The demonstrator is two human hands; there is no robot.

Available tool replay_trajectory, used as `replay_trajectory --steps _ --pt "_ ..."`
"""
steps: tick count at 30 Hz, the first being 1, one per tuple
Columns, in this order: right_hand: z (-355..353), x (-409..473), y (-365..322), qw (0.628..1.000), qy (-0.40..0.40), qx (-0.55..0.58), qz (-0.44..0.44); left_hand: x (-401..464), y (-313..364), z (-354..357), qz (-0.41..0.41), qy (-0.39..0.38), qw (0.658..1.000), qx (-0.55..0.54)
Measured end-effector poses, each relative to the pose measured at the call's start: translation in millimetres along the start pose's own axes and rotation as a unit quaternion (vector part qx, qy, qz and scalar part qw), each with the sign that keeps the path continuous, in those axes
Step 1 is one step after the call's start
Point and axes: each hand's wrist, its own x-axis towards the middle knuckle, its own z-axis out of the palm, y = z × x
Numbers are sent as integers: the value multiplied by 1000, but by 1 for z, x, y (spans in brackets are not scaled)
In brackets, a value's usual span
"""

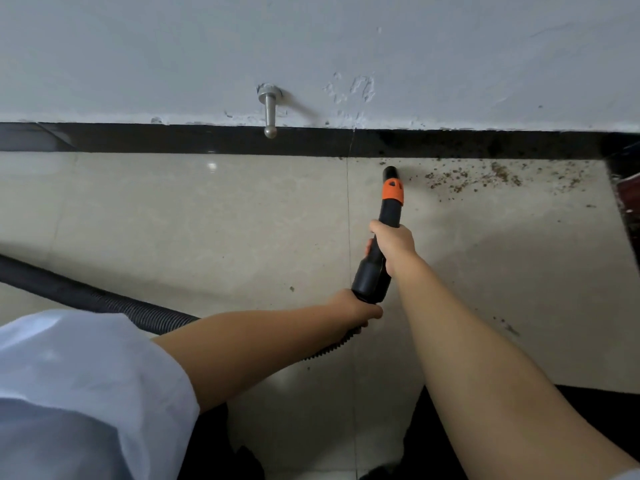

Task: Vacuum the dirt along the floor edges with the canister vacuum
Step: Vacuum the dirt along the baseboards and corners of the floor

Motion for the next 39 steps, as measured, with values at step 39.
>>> replay_trajectory --steps 39 --pt "18 -6 -2 992 -77 -95 -24 -4 -7 3 6 8 995 -96"
